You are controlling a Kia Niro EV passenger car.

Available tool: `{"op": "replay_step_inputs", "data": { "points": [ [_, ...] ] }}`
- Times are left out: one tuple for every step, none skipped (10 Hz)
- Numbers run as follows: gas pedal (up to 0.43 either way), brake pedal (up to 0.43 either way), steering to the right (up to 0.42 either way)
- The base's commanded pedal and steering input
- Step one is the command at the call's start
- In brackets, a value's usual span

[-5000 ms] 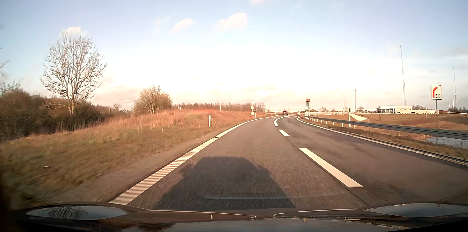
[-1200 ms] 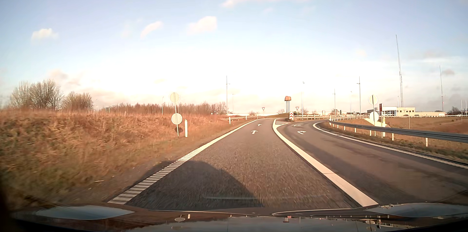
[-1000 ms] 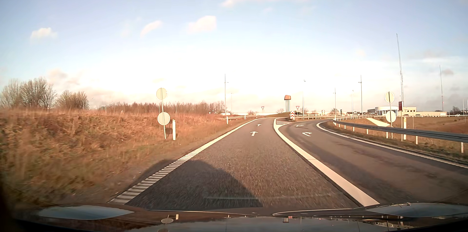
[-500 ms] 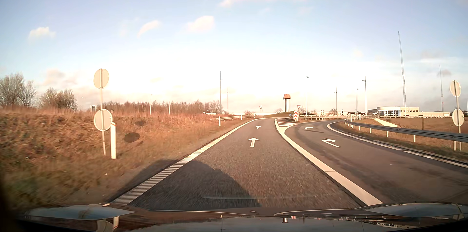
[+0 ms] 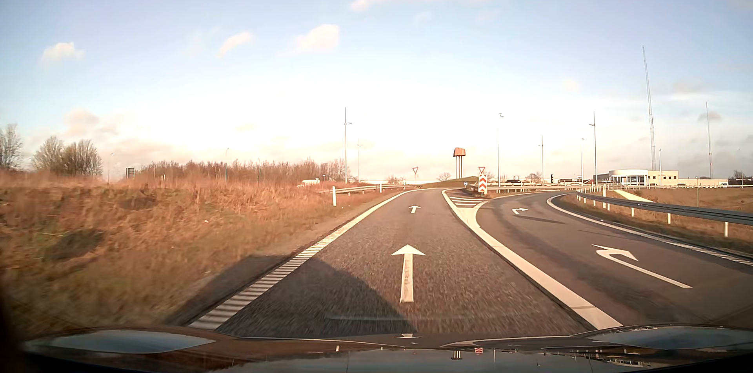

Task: Follow the waypoints while adhering to traffic rules and regulations

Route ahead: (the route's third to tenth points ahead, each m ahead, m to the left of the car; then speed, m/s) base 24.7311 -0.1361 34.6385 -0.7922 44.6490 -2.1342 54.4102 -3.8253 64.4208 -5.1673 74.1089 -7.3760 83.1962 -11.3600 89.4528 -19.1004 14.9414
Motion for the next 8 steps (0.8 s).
{"op": "replay_step_inputs", "data": {
  "points": [
    [0.189, 0.000, 0.015],
    [0.118, 0.000, 0.015],
    [0.098, 0.000, 0.015],
    [0.079, 0.000, 0.015],
    [0.079, 0.000, 0.015],
    [0.079, 0.000, 0.015],
    [0.079, 0.000, 0.014],
    [0.087, 0.000, 0.011]
  ]
}}
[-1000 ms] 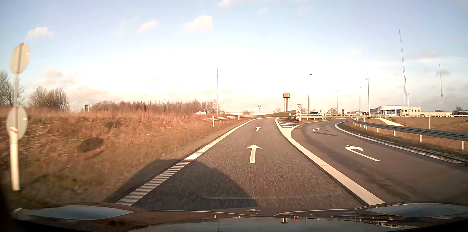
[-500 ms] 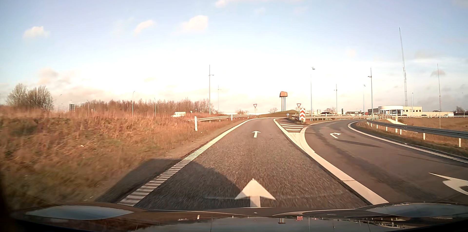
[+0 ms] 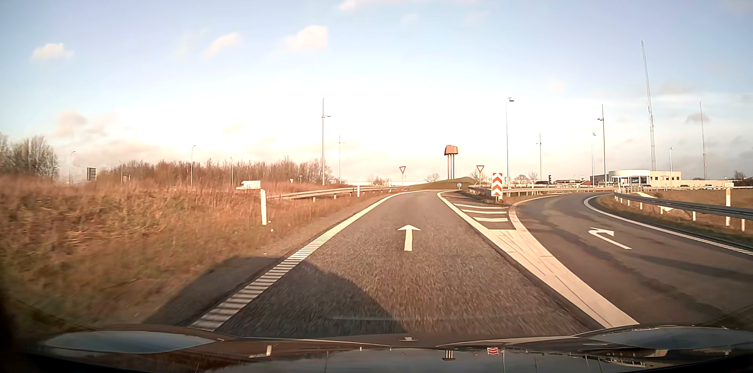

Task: Follow the waypoints while adhering to traffic rules and regulations

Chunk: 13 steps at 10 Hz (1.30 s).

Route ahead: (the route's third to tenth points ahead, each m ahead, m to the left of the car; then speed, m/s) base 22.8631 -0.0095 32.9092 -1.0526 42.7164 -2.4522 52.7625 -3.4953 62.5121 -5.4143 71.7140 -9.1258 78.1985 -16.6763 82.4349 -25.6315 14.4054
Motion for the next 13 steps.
{"op": "replay_step_inputs", "data": {
  "points": [
    [0.110, 0.000, 0.009],
    [0.110, 0.000, 0.010],
    [0.130, 0.000, 0.010],
    [0.150, 0.000, 0.009],
    [0.150, 0.000, 0.010],
    [0.150, 0.000, 0.010],
    [0.150, 0.000, 0.010],
    [0.130, 0.000, 0.010],
    [0.110, 0.000, 0.010],
    [0.087, 0.000, 0.010],
    [0.047, 0.000, 0.010],
    [0.020, 0.000, 0.010],
    [0.000, 0.000, 0.010]
  ]
}}
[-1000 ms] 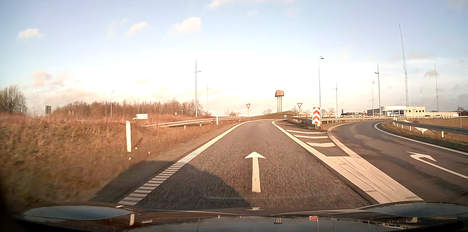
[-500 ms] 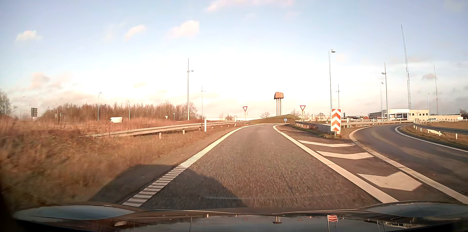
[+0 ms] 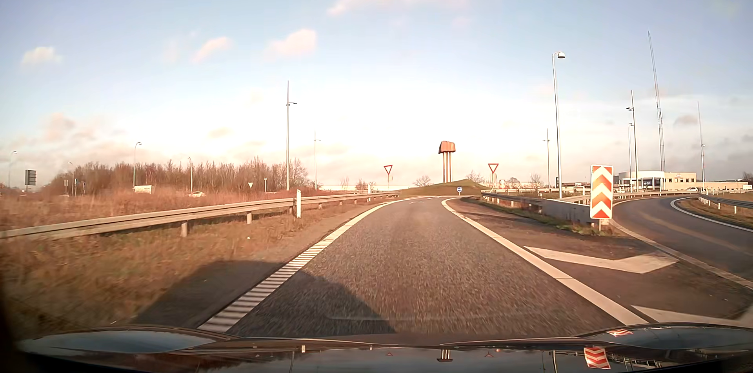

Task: Follow the waypoints while adhering to traffic rules and regulations

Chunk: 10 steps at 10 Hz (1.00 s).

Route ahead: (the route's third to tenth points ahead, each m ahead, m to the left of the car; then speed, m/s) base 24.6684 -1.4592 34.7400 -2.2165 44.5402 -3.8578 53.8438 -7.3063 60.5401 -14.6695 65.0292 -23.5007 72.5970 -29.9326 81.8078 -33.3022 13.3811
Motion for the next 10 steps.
{"op": "replay_step_inputs", "data": {
  "points": [
    [0.000, 0.000, 0.010],
    [0.000, 0.000, 0.009],
    [0.000, 0.000, 0.009],
    [0.000, 0.000, 0.008],
    [0.000, 0.000, 0.008],
    [0.000, 0.000, 0.008],
    [0.000, 0.000, 0.008],
    [0.000, 0.000, 0.007],
    [0.000, 0.000, 0.006],
    [0.000, 0.000, 0.005]
  ]
}}
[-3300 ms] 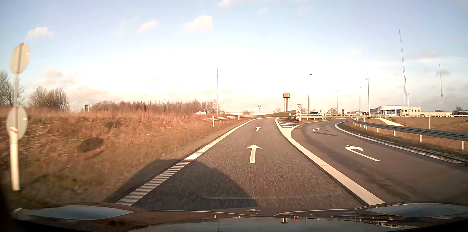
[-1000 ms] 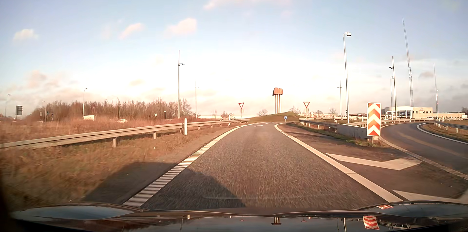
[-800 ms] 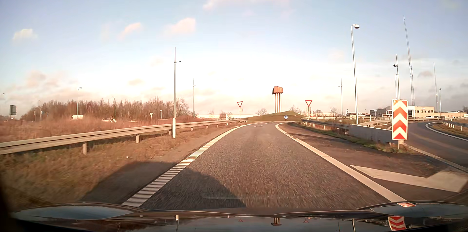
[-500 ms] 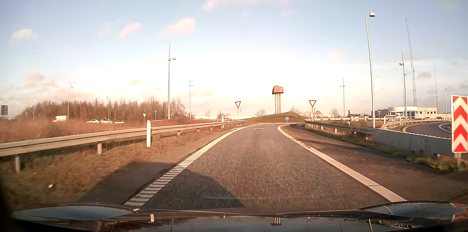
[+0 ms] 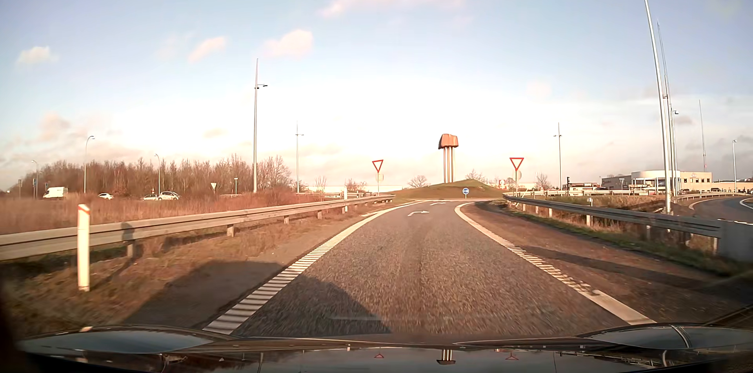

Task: Follow the waypoints while adhering to traffic rules and regulations

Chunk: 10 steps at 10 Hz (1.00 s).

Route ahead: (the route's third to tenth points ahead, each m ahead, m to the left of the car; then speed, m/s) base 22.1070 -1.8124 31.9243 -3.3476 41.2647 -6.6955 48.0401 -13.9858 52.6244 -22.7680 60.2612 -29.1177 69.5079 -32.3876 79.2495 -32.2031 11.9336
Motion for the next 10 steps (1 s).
{"op": "replay_step_inputs", "data": {
  "points": [
    [0.000, 0.000, 0.004],
    [0.000, 0.000, 0.004],
    [0.000, 0.000, 0.004],
    [0.000, 0.000, 0.004],
    [0.000, 0.000, 0.005],
    [0.000, 0.000, 0.006],
    [0.000, 0.000, 0.008],
    [0.000, 0.000, 0.012],
    [0.000, 0.000, 0.018],
    [0.000, 0.000, 0.020]
  ]
}}
